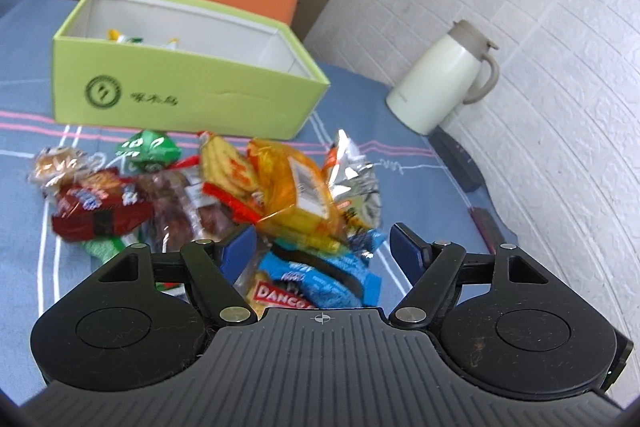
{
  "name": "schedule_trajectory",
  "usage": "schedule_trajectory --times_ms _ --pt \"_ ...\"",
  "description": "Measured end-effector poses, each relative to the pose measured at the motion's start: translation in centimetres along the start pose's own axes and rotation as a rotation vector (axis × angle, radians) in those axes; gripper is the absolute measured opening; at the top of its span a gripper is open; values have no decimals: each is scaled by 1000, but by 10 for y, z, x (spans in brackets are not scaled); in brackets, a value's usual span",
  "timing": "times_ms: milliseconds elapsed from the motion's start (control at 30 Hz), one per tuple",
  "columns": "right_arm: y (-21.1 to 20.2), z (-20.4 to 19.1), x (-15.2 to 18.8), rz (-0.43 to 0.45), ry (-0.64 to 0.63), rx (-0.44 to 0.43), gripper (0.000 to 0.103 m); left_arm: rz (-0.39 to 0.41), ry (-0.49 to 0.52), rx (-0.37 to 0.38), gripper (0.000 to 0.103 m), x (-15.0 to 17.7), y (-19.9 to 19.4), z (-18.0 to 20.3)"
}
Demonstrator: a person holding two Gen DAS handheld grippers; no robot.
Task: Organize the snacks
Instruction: 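Return the left gripper and grasp the orange barcode snack bag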
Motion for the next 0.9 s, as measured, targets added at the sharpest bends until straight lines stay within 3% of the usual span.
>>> schedule_trajectory --times_ms 167,300,433,633,900 --pt "-2 -29 -25 55 -26 -119 93 39 -22 -31 60 -20 -2 -14" --pt "12 -64 -47 91 -100 -192 93 17 6 6 60 -50 7 -11" --pt "35 -77 -68 107 -184 -147 93 -34 84 50 60 -70 22 -3" --pt "70 -73 -60 6 -243 -76 93 -143 166 92 59 -72 54 -2" --pt "89 -62 -53 -44 -212 -49 93 -210 162 102 48 -61 78 -13"
Point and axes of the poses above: each gripper's, at about its wrist camera, not at the fingertips, and y roughly the way its jaws point, z to its right, x to its underside, the point moved 8 cm from there along y, roughly the way its jaws point, and after that the axes turned 7 degrees about -y, right-handed, at the moved point
